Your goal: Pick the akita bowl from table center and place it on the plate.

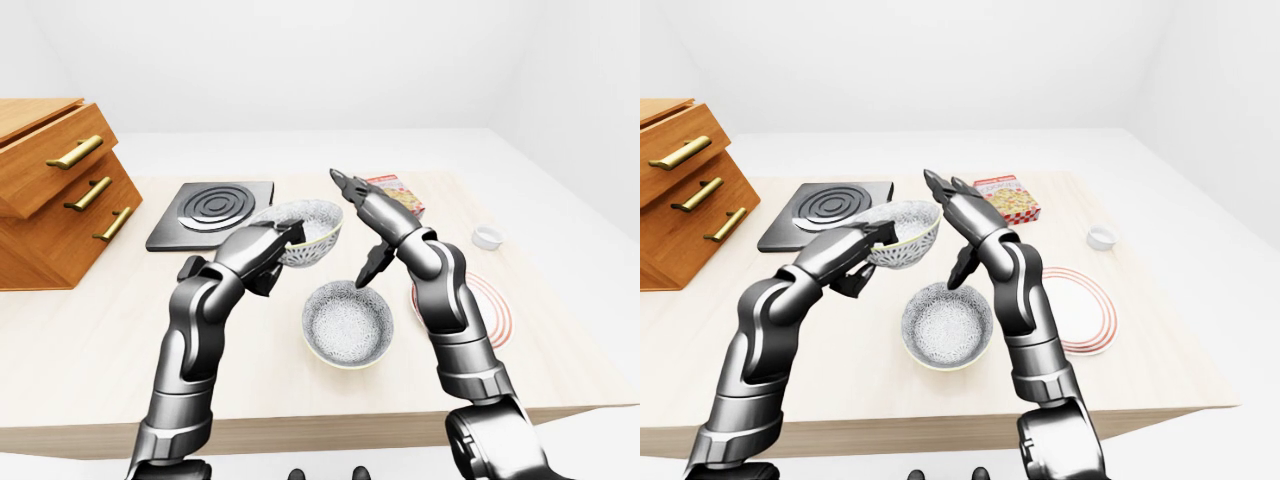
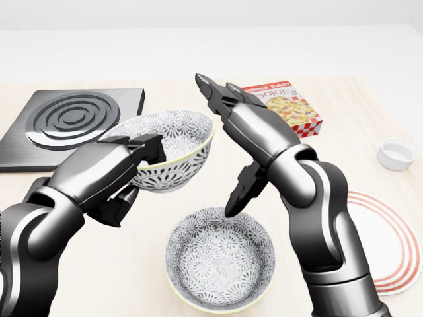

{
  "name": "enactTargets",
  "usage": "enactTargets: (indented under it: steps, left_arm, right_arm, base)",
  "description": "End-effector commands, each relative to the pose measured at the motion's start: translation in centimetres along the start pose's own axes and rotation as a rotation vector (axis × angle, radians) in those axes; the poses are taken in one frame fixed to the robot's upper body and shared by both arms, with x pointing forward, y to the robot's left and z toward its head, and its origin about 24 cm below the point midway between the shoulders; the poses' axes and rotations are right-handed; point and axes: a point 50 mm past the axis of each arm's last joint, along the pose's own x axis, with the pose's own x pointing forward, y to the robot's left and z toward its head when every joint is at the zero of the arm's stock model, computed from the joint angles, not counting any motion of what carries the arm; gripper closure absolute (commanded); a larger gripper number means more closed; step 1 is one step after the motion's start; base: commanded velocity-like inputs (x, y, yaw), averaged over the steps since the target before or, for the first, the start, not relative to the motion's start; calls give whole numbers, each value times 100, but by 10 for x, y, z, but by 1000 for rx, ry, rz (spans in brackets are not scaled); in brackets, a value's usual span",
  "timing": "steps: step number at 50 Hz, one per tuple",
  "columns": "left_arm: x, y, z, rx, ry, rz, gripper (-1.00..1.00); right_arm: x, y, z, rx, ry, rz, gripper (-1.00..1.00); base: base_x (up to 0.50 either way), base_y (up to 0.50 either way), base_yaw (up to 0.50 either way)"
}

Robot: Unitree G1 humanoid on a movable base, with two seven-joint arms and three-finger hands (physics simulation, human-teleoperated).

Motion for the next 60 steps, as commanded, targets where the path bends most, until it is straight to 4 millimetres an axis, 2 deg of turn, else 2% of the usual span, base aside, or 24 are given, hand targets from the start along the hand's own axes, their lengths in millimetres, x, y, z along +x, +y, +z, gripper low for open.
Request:
enactTargets:
  steps: [1,8,14,15,16,17,18,19,21,22,23,53,56,60]
  left_arm:
    - [-1,10,15,5,-61,31,100]
    - [-7,15,29,2,-115,73,100]
    - [-9,16,32,-4,-132,82,100]
    - [-9,15,32,-6,-132,81,100]
    - [-9,15,32,-8,-132,80,100]
    - [-9,13,31,-9,-127,75,100]
    - [-10,13,30,-9,-123,72,100]
    - [-10,13,30,-9,-125,74,100]
    - [-11,14,31,-11,-130,79,100]
    - [-11,14,31,-11,-128,79,100]
    - [-11,13,30,-12,-125,77,100]
    - [-13,13,27,-16,-118,77,100]
    - [-13,13,26,-14,-114,77,70]
    - [-12,13,24,-12,-106,72,50]
  right_arm:
    - [2,7,8,1,-18,23,-100]
    - [4,8,7,6,-14,26,-100]
    - [3,7,5,5,-6,23,-100]
    - [3,7,4,4,-4,23,-94]
    - [3,7,4,4,-3,21,-66]
    - [3,6,3,4,-1,17,-22]
    - [3,6,3,3,1,14,9]
    - [3,6,2,2,2,13,15]
    - [3,5,2,2,3,10,51]
    - [3,5,2,1,5,9,80]
    - [2,5,1,0,6,6,100]
    - [2,4,1,-7,8,-5,100]
    - [2,4,1,-6,8,-6,100]
    - [2,5,0,-4,11,-4,100]
  base:
    - [0,0,0]
    - [0,0,0]
    - [0,0,0]
    - [0,0,0]
    - [0,0,0]
    - [0,0,0]
    - [0,0,0]
    - [0,0,0]
    - [0,0,0]
    - [0,0,0]
    - [0,0,0]
    - [0,0,0]
    - [0,0,0]
    - [0,0,0]
